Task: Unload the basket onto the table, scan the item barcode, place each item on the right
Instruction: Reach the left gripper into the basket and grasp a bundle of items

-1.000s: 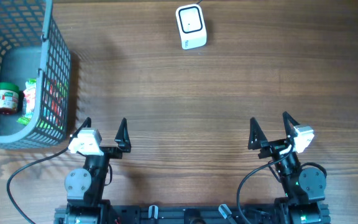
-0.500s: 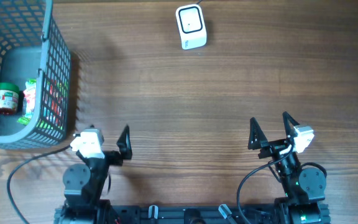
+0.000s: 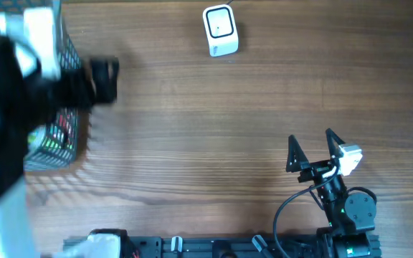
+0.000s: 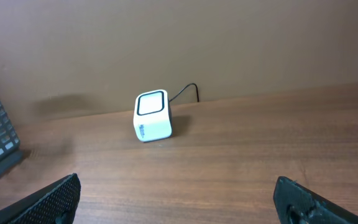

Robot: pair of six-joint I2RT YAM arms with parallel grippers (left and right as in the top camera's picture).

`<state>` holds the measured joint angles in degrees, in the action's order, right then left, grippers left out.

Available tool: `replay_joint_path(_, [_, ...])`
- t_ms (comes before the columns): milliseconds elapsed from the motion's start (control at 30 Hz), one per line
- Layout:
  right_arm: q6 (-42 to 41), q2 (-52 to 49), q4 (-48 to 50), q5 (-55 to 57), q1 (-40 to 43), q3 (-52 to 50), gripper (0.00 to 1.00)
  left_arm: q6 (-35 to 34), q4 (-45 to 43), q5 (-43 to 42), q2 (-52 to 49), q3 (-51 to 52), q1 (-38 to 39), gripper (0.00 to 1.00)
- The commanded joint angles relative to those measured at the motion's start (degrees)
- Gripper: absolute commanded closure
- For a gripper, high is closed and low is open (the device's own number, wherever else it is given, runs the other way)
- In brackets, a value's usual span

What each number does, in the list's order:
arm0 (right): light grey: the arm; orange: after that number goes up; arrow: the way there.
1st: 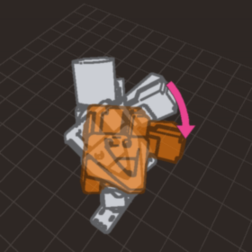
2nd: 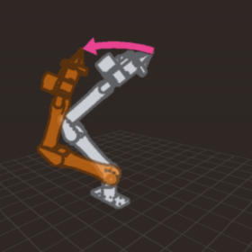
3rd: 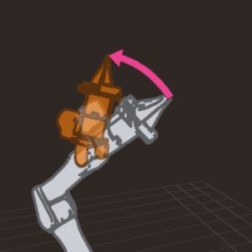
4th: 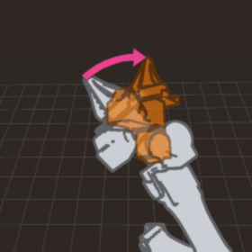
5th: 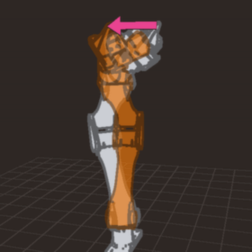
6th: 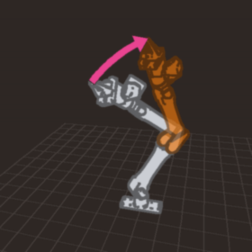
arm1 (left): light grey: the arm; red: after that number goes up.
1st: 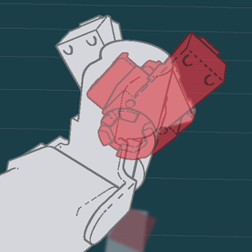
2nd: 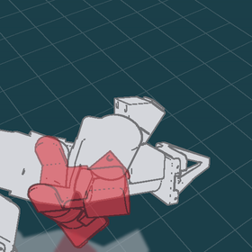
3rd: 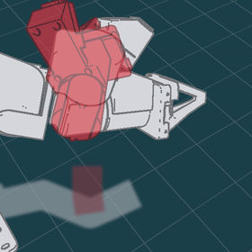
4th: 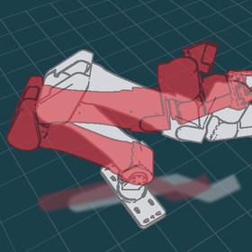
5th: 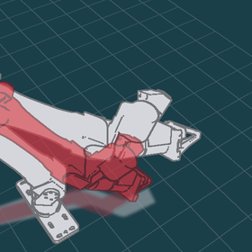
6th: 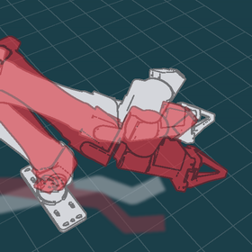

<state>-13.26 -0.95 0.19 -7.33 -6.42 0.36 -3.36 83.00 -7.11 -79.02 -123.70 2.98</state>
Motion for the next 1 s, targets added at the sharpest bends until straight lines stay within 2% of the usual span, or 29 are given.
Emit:
replay_joint_path(0, [-0.42, 0.37, 0.31, -0.24, 0.28, -0.07, 0.00, 1.66, -1.29, 7.43, -11.30, -9.03, -0.46, 0.00])
replay_joint_path(33, [-0.42, 0.37, 0.33, -0.24, 0.28, -0.07, 0.00, 1.70, -3.54, 17.20, -13.27, -9.03, -1.55, 0.00])
replay_joint_path(67, [-0.44, 0.37, 0.31, -0.24, 0.28, -0.07, 0.00, 2.56, -5.66, 22.10, -14.47, -9.03, -2.89, 0.00])
replay_joint_path(167, [-0.44, 0.37, 0.31, -0.24, 0.28, -0.07, 0.00, 4.66, -11.30, 22.45, -17.27, -9.03, -13.51, 0.00])
replay_joint_path(267, [-0.42, 0.37, 0.31, -0.24, 0.28, -0.07, 0.00, 6.82, -10.45, 16.26, -20.59, -9.01, -26.45, 0.00])
replay_joint_path(367, [-0.42, 0.37, 0.31, -0.24, 0.28, -0.07, 0.00, 9.68, -7.17, 3.37, -24.94, -5.86, -35.26, 0.00])
replay_joint_path(400, [-0.44, 0.37, 0.31, -0.24, 0.28, -0.07, 0.00, 10.91, -6.19, 1.49, -26.62, -3.58, -36.79, 0.00])
replay_joint_path(500, [-0.44, 0.37, 0.33, -0.24, 0.28, -0.07, 0.00, 14.32, -6.29, -0.61, -30.03, 6.58, -37.55, 0.00])
replay_joint_path(667, [-0.42, 0.37, 0.31, -0.24, 0.28, -0.07, 0.00, 19.71, -17.11, -2.45, -30.49, 24.59, -35.85, 0.00])
replay_joint_path(967, [-0.42, 0.37, 0.31, -0.24, 0.28, -0.07, 0.00, 19.71, -32.26, -2.01, -30.51, 37.33, -35.87, 0.00])
